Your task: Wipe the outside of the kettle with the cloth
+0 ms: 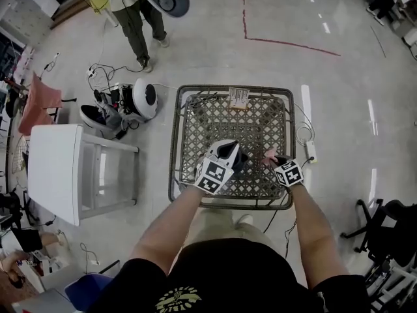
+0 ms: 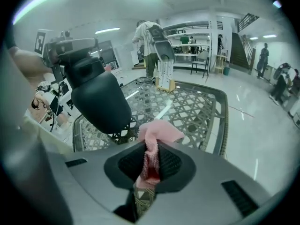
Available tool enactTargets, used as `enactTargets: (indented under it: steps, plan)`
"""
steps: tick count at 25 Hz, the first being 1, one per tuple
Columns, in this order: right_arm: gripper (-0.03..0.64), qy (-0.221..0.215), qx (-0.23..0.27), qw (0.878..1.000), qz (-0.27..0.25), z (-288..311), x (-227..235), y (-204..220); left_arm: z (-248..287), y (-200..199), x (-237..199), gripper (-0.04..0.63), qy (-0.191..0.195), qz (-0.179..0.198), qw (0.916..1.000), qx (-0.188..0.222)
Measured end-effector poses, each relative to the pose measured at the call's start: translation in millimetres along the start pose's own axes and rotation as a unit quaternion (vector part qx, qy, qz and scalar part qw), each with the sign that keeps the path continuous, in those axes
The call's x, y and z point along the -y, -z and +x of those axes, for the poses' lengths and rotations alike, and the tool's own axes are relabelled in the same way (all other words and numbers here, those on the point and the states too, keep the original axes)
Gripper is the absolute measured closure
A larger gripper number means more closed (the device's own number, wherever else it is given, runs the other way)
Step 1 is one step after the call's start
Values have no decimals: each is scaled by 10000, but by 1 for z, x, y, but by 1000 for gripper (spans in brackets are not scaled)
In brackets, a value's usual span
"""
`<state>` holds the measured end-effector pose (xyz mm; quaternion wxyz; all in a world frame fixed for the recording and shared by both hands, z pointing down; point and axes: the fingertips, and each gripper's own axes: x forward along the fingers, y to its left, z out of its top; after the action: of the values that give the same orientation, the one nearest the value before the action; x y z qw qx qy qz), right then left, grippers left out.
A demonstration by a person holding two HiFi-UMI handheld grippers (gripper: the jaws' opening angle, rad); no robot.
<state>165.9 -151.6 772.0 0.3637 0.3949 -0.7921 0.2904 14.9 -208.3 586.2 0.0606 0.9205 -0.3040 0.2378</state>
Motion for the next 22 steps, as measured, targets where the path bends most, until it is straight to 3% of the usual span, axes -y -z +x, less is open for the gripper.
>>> enactTargets:
  steps: [3, 6, 9, 13, 17, 18, 21, 22]
  plan:
    - [570, 55, -210, 9992, 329, -6, 13, 18, 1, 2, -1, 588, 35, -26, 10000, -25]
    - [455, 93, -316, 9980, 537, -17, 19, 28, 1, 5, 2, 588, 42, -20, 9999, -89]
    - [430, 158, -254, 9982, 514, -31, 22, 25, 3, 4, 3, 588, 51, 26, 9999, -138]
    - [423, 191, -10, 9988, 456, -53, 21, 16, 6, 3, 6, 588, 44, 28, 9997, -226]
    - [423, 273, 611, 9975, 224, -89, 7, -14, -8, -13, -2, 588, -248, -406, 9988, 76]
    - [429, 377, 854, 9956, 109, -101, 5, -24, -15, -17, -6, 588, -384, -517, 9977, 193]
    - [583, 882, 1588, 9833, -89, -145, 4, -52, -47, -27, -9, 588, -836, -460, 9940, 542]
    - [595, 995, 1796, 9787, -66, -159, 4, -59, -59, -30, -7, 588, -940, -447, 9924, 658]
